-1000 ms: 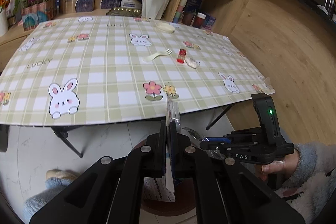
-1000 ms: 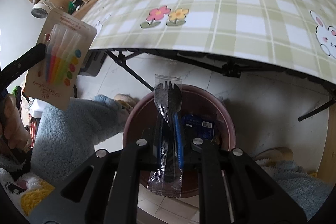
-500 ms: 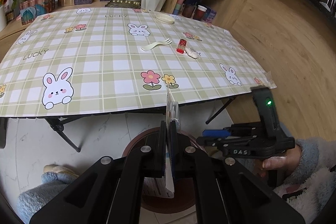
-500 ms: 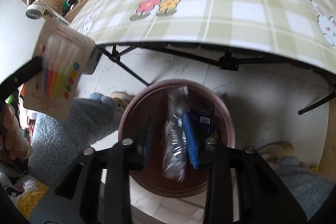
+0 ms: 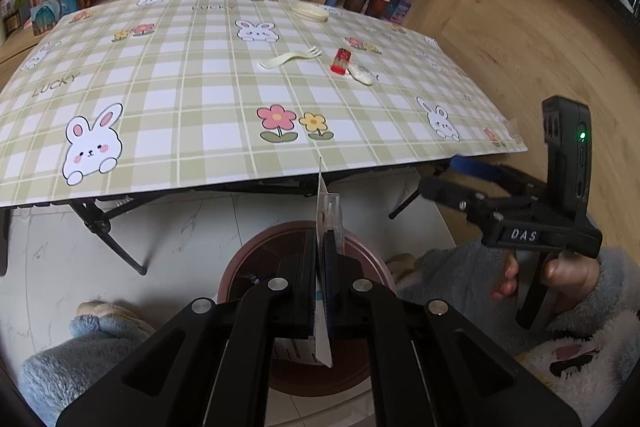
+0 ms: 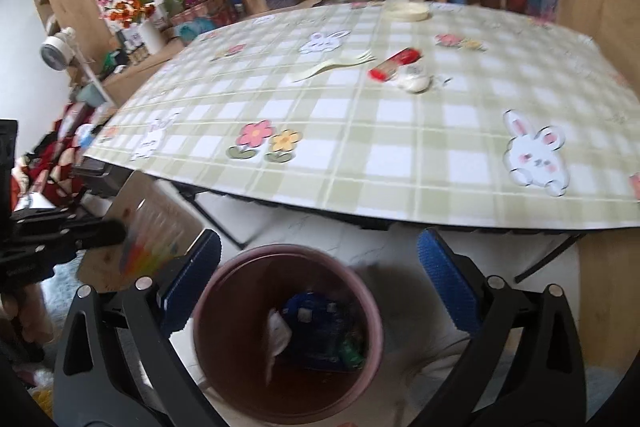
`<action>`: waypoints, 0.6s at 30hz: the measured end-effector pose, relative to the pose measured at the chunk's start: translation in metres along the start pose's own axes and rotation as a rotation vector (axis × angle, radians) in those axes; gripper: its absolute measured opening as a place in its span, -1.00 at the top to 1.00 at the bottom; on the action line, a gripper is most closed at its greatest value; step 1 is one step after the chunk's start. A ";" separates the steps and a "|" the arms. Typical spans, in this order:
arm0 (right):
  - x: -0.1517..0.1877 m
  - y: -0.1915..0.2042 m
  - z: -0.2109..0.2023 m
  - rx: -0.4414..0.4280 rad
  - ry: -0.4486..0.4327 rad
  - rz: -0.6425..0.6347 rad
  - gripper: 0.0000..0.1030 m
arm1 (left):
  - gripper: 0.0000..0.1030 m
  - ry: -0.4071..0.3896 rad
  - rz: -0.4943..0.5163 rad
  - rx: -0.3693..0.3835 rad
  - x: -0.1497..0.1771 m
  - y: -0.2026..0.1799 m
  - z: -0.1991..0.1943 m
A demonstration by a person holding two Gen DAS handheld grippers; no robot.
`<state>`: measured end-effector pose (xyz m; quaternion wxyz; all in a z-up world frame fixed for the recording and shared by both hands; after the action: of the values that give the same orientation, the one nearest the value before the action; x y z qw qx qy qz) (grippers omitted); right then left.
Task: Collect trash
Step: 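Open the right tool to drop the spork while the left tool drops the card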
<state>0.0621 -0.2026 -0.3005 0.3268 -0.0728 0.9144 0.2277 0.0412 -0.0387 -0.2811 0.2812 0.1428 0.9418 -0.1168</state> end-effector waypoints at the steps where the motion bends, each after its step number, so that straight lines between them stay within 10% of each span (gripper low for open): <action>1: -0.001 -0.001 -0.001 0.012 -0.007 -0.003 -0.89 | 0.92 0.006 0.001 0.000 0.001 -0.001 0.001; 15: 0.000 -0.010 -0.002 0.026 -0.029 0.005 -0.89 | 0.91 0.114 -0.014 -0.002 0.016 -0.002 0.033; 18: 0.002 -0.011 -0.003 0.029 -0.027 0.010 -0.89 | 0.53 0.114 -0.023 -0.015 0.016 0.001 0.034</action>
<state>0.0619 -0.2137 -0.3034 0.3389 -0.0606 0.9135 0.2167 0.0458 -0.0453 -0.3177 0.2268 0.1361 0.9587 -0.1049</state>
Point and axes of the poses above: each gripper's, at about its wrist camera, not at the fingertips, and z roughly the way its jaws point, y to its left, x to its underside, the point moved 9 cm from there along z, roughly the way its jaws point, and after that the axes turned 12 degrees about -x, right-handed, at the moved point
